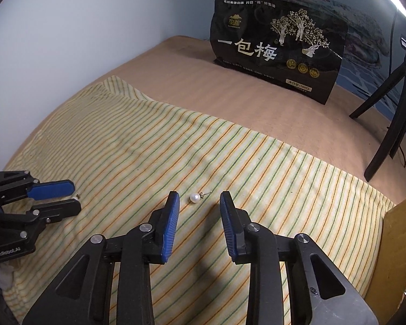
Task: Organize jewelry
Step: 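Close the left gripper on one pearl earring while the right gripper closes on another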
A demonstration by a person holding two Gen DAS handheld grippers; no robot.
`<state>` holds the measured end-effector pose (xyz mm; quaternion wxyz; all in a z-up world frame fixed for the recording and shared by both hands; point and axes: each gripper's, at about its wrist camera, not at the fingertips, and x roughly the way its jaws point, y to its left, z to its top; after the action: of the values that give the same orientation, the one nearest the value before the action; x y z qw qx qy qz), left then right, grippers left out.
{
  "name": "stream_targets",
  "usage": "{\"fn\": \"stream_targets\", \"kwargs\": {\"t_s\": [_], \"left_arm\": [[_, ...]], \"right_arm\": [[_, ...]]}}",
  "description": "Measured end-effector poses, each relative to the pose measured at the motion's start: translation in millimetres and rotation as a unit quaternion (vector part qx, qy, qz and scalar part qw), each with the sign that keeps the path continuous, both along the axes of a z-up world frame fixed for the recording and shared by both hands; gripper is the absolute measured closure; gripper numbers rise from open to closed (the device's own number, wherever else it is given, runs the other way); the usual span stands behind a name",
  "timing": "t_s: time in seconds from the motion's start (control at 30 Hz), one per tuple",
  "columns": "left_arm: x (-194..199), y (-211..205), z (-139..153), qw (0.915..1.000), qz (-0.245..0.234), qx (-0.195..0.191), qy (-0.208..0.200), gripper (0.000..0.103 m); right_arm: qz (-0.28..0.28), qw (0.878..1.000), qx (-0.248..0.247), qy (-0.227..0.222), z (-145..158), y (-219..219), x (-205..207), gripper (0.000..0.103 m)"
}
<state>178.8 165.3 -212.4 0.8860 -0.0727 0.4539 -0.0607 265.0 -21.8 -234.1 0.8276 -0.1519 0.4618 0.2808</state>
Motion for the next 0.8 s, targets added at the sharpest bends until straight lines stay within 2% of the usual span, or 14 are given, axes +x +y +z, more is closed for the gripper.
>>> {"fn": "stream_targets", "kwargs": {"t_s": [0.27,0.33,0.4,0.8], "left_arm": [[0,1,-2,1.0000,0.002,-0.004,0.000,0.091],[1,1,-3,1.0000,0.003,-0.005,0.001,0.093],[1,2,-3,1.0000,0.004,-0.006,0.001,0.094],[-3,6,4,0.9998,0.014,-0.012,0.002,0.096]], "right_arm": [[0.009,1.000,-0.022,-0.003,-6,7,2,0.082],[0.013,1.000,-0.027,-0.005,-7,9,2,0.090],[0.017,0.999,-0.030,-0.004,-6,11,3,0.094],[0.006,1.000,-0.012,-0.003,6,1,-2,0.094]]}}
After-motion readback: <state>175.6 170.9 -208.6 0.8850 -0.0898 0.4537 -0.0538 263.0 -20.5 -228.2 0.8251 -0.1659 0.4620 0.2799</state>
